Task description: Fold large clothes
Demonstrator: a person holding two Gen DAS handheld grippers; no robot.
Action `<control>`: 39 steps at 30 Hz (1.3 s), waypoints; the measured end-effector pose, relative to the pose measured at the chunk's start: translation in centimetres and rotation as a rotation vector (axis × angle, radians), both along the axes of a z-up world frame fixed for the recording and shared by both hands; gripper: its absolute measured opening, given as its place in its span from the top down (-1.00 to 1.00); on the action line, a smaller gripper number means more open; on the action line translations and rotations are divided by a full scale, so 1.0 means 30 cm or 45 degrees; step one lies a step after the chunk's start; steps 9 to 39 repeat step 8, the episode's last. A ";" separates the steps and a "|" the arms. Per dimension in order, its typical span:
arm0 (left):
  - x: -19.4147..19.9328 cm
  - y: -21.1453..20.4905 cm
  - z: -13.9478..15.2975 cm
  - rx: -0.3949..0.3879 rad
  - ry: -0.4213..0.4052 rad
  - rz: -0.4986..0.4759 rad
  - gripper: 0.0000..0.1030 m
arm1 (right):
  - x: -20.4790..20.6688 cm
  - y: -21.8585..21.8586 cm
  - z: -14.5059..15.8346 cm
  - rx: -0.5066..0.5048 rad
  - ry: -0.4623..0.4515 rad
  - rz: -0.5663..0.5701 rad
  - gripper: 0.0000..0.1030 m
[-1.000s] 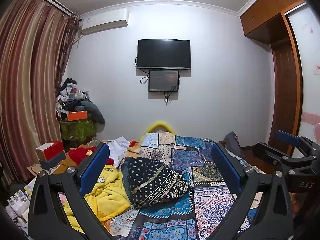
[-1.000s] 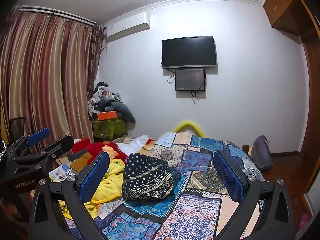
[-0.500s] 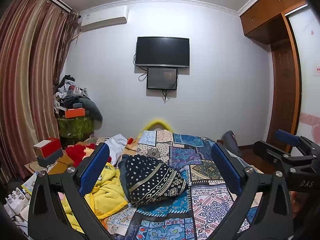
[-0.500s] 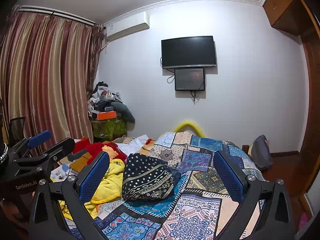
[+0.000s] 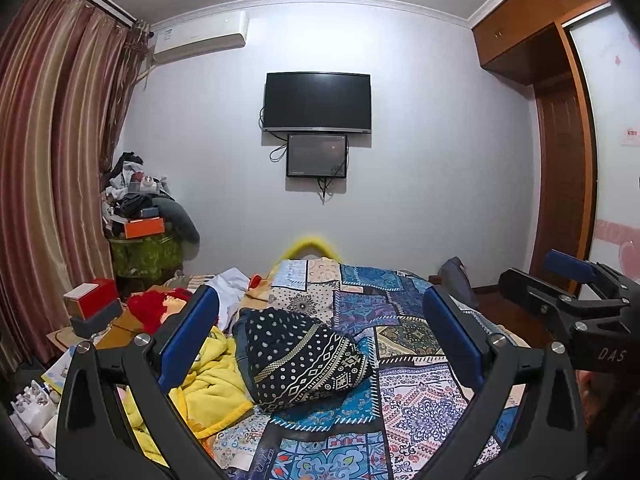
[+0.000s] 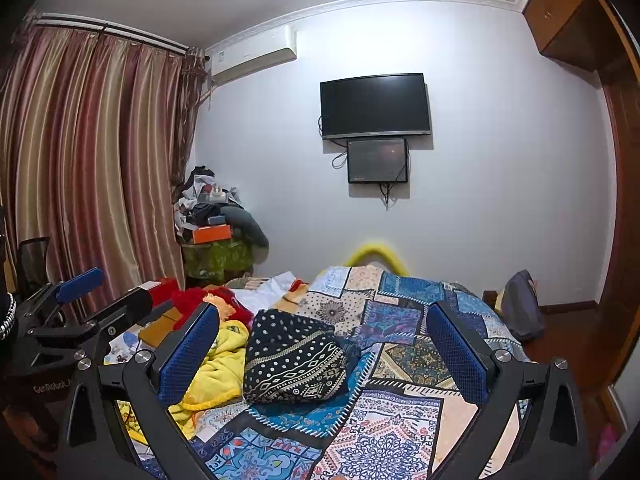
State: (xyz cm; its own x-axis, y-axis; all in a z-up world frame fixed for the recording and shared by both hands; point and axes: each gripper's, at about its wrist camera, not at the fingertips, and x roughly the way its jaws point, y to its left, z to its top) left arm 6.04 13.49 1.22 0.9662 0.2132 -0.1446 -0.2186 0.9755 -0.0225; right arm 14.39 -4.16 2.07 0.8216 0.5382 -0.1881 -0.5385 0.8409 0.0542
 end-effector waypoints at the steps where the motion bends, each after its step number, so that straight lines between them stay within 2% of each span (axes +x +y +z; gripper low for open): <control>1: -0.001 -0.001 -0.002 0.001 0.000 -0.002 -0.99 | 0.002 -0.001 -0.001 0.000 0.001 -0.001 -1.00; 39: -0.004 0.003 -0.003 -0.019 0.001 -0.021 -0.99 | 0.002 0.000 0.001 0.001 0.003 -0.006 -1.00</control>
